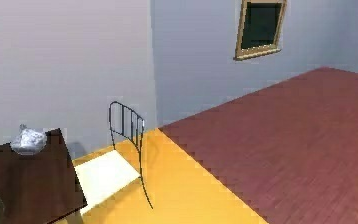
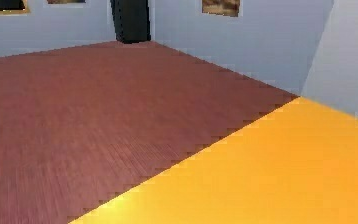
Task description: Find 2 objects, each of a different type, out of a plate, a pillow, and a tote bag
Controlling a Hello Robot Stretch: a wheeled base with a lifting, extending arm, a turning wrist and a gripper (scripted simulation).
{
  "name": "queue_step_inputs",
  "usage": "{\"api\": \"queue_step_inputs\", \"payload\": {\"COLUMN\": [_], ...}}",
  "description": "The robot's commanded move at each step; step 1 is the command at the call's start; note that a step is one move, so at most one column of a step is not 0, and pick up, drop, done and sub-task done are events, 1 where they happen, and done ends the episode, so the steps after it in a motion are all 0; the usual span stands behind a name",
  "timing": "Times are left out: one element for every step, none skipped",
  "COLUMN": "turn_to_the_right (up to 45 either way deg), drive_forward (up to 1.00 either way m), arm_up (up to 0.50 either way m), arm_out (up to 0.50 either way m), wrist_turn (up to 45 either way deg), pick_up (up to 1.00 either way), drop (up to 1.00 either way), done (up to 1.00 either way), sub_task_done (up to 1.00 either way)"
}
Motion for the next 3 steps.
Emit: {"api": "queue_step_inputs", "payload": {"turn_to_the_right": [-45.0,-21.0,0.0], "drive_forward": [0.0,0.0,0.0], "arm_up": [0.0,0.0,0.0], "arm_out": [0.0,0.0,0.0], "wrist_turn": [0.0,0.0,0.0], "pick_up": [0.0,0.0,0.0], "drop": [0.0,0.0,0.0], "done": [0.0,0.0,1.0], "sub_task_done": [0.0,0.0,0.0]}}
